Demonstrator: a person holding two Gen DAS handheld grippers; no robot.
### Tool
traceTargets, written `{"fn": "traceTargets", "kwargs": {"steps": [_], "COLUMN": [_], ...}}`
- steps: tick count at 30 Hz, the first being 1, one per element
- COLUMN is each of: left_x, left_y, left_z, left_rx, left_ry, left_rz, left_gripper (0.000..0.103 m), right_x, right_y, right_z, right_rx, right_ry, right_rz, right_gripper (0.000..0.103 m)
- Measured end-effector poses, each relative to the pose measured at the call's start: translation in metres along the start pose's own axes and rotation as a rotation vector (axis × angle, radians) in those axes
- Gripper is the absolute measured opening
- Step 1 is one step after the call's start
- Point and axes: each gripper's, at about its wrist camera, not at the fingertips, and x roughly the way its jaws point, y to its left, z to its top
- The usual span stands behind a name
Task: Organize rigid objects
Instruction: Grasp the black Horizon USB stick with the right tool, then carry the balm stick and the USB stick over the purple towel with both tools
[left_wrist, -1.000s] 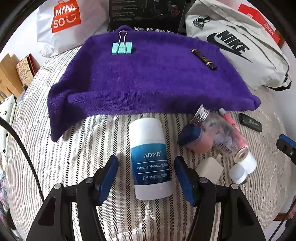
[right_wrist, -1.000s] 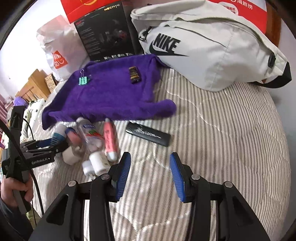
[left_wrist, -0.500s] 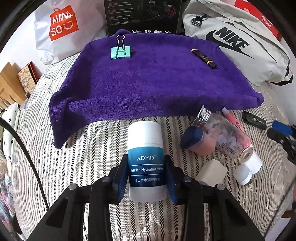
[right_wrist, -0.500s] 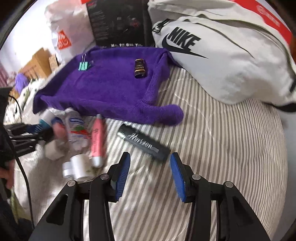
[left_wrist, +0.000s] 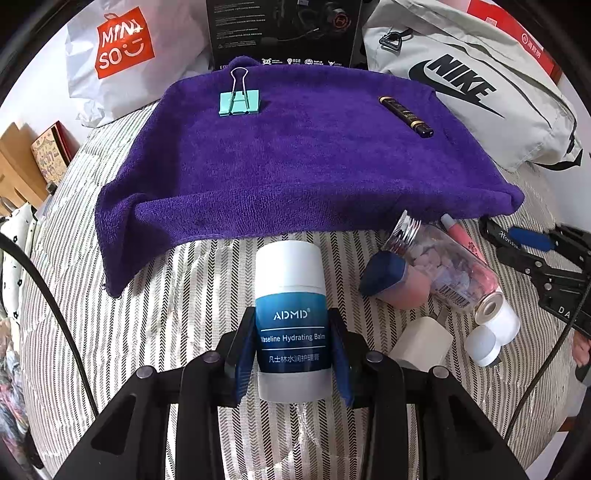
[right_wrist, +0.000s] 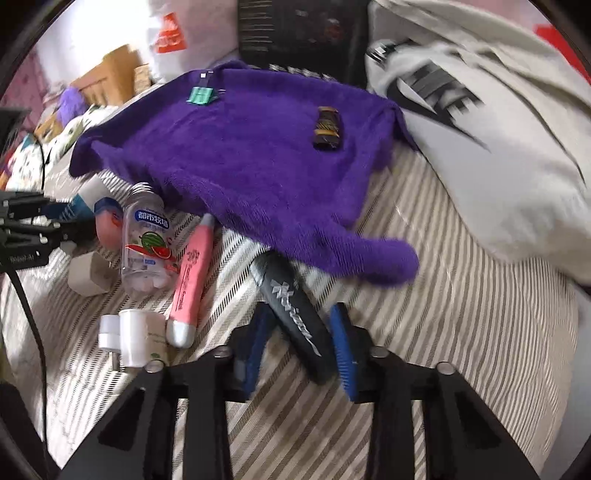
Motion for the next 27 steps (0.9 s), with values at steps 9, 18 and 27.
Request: {"fn": "traceTargets", "kwargs": {"steps": [9, 18, 27], "left_x": [-0.001, -0.003, -0.003], "left_y": [0.002, 0.001, 0.001], "left_z": [-0.002, -0.004, -0.003], "left_rx": [-0.005, 0.014, 0.014], "left_ry": [-0.01, -0.019, -0.02], "left_rz": [-0.023, -0.019, -0.017], "left_gripper": [0.035, 0.035, 0.035], "right_x": [-0.017, -0.014, -0.009], "right_y": [0.035, 0.042, 0.042], "right_z": [-0.022, -0.012, -0.005], "right_rx": [0.01, -0.026, -0.025], "right_ry": [0.055, 0.064, 0.044], "right_rz": [0.058, 0.023, 0.023], "right_gripper": [0.022, 0.022, 0.021]}}
